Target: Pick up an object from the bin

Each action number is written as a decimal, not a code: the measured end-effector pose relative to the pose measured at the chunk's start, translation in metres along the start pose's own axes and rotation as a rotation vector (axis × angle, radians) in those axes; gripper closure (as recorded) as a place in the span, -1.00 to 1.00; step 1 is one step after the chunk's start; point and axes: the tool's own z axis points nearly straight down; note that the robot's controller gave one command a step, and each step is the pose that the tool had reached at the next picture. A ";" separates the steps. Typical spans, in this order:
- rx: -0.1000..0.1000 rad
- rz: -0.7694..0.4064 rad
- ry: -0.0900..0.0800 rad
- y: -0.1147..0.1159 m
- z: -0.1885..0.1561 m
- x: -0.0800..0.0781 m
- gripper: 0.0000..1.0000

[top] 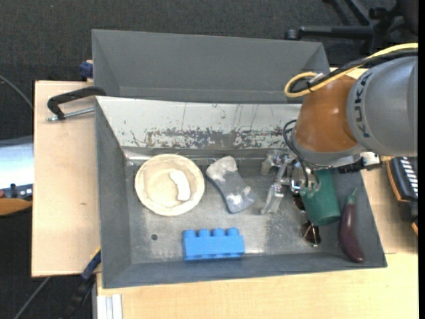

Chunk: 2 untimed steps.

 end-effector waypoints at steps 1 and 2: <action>-0.001 -0.019 -0.015 0.041 -0.002 -0.011 -1.00; 0.001 0.056 0.006 0.063 -0.001 0.011 1.00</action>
Offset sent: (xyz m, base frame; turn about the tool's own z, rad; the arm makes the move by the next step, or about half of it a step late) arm 0.0025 0.0626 0.0018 0.0590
